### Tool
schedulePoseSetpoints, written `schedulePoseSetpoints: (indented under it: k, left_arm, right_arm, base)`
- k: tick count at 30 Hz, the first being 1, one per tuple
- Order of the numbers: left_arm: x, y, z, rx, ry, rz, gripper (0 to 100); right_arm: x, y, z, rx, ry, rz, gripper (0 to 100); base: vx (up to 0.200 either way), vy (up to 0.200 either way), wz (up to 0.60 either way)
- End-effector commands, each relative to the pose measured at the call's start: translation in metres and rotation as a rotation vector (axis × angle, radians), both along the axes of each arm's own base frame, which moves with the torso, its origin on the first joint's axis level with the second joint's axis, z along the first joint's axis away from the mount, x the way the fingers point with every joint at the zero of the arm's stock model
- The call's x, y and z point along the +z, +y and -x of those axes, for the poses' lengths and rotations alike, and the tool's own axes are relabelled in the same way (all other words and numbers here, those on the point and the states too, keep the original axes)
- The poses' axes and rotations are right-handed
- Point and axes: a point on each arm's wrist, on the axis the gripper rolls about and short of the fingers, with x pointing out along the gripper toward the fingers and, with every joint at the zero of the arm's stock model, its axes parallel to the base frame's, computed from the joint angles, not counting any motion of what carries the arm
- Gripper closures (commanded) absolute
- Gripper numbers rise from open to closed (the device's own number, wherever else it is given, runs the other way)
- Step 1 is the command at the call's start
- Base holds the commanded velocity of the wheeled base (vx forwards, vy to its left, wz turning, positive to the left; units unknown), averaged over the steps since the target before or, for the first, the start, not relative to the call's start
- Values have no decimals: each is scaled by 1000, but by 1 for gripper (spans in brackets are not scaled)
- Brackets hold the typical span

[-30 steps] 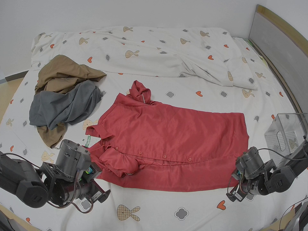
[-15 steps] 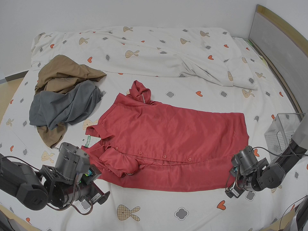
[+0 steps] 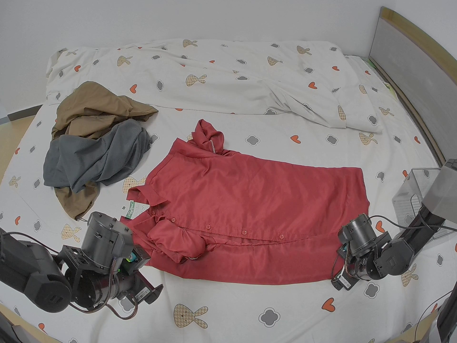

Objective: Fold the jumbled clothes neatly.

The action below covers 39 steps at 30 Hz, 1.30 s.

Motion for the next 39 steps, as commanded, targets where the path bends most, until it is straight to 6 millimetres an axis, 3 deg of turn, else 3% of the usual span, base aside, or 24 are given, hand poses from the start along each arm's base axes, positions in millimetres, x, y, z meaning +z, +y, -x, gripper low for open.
schedulePoseSetpoints:
  k: [1, 12, 27, 39]
  left_arm:
    - [-1, 0, 0, 1, 5, -4, 0]
    - [-9, -3, -10, 9, -1, -3, 0]
    - [-60, -21, -40, -26, -5, -41, 0]
    - [-87, -15, -62, 3, 11, -78, 0]
  right_arm:
    - [-4, 1, -4, -3, 0, -1, 100]
    - [9, 2, -4, 3, -73, -35, 100]
    - [21, -2, 13, 16, -92, -44, 100]
    - [21, -3, 12, 12, -95, -47, 100]
  base:
    - [0, 0, 0]
    - [0, 0, 0]
    - [0, 0, 0]
    - [0, 0, 0]
